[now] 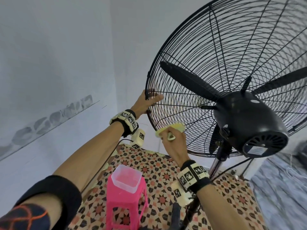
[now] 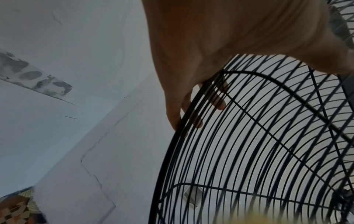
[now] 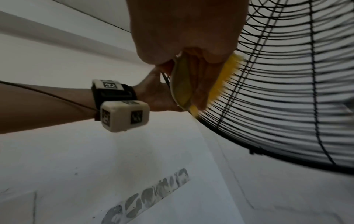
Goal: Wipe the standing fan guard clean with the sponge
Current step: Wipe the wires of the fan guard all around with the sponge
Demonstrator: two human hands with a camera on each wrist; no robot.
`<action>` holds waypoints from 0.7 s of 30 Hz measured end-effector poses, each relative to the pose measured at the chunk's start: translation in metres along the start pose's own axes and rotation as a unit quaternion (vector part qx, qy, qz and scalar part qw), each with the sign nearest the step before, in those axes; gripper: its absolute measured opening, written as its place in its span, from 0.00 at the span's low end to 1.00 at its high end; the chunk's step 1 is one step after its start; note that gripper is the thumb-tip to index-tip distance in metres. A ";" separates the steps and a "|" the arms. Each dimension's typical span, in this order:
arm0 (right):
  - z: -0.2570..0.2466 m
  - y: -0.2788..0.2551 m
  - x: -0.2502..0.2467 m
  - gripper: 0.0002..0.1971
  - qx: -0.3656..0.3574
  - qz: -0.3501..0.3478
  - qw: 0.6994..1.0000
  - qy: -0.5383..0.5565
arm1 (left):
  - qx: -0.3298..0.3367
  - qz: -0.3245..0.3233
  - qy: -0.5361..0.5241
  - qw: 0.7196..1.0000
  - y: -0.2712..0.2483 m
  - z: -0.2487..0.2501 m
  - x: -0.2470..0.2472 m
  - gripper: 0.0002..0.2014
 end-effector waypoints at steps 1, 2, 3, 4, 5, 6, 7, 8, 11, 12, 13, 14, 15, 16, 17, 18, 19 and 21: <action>-0.012 0.002 -0.006 0.09 -0.026 0.012 0.999 0.023 | 0.005 0.009 0.008 1.000 0.001 -0.003 0.000 0.49; -0.025 0.004 -0.013 0.09 -0.061 0.026 0.997 0.041 | 0.007 0.019 0.013 1.000 0.002 -0.004 0.000 0.49; -0.037 0.008 -0.020 0.09 -0.096 0.041 0.993 0.054 | 0.008 0.028 0.013 0.999 0.003 -0.007 0.001 0.48; -0.041 0.012 -0.025 0.09 -0.115 0.051 0.991 0.055 | 0.010 0.036 0.012 0.999 0.003 -0.008 0.001 0.47; -0.041 0.014 -0.027 0.08 -0.120 0.051 0.990 0.050 | 0.009 0.041 0.010 0.999 0.003 -0.009 0.002 0.47; -0.036 0.014 -0.026 0.08 -0.114 0.041 0.992 0.033 | 0.009 0.044 0.007 0.999 0.003 -0.010 0.002 0.46; -0.023 0.013 -0.022 0.08 -0.097 0.023 0.995 0.006 | 0.010 0.045 0.004 0.999 0.004 -0.010 0.002 0.47; -0.011 0.010 -0.019 0.08 -0.070 0.007 0.997 -0.024 | 0.012 0.042 0.002 0.999 0.003 -0.009 0.002 0.47; 0.012 0.002 -0.018 0.11 -0.003 -0.006 0.999 -0.047 | 0.015 0.038 -0.004 0.999 0.005 -0.009 0.003 0.49; 0.006 0.003 -0.024 0.11 -0.003 0.008 1.000 -0.027 | 0.016 0.043 -0.004 0.999 0.005 -0.009 0.003 0.47; -0.005 0.005 -0.031 0.11 -0.020 0.028 0.999 -0.001 | 0.019 0.049 -0.005 0.999 0.006 -0.010 0.003 0.46; -0.019 0.008 -0.039 0.11 -0.051 0.050 0.997 0.023 | 0.021 0.057 -0.005 0.998 0.006 -0.011 0.004 0.45; -0.035 0.011 -0.047 0.10 -0.090 0.068 0.993 0.038 | 0.026 0.064 -0.007 0.998 0.007 -0.012 0.005 0.44; -0.044 0.014 -0.052 0.09 -0.119 0.080 0.989 0.044 | 0.029 0.073 -0.008 0.997 0.007 -0.014 0.005 0.44; -0.047 0.017 -0.054 0.09 -0.132 0.083 0.987 0.043 | 0.029 0.084 -0.008 0.996 0.008 -0.018 0.005 0.43; -0.045 0.018 -0.054 0.09 -0.133 0.081 0.987 0.037 | 0.030 0.093 -0.009 0.995 0.006 -0.019 0.006 0.42; -0.035 0.018 -0.051 0.09 -0.120 0.073 0.990 0.022 | 0.033 0.100 -0.008 0.994 0.006 -0.022 0.007 0.41; -0.010 0.012 -0.044 0.09 -0.066 0.052 0.996 -0.015 | 0.040 0.104 -0.004 0.994 0.004 -0.028 0.009 0.41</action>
Point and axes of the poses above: each hand's wrist, its own y-axis towards the middle knuckle, its own x-axis out of the palm, z = x × y, the point moved 8 cm from there along y, towards the middle knuckle, and after that the axes turned 7 degrees about y, right-handed, at the moved point
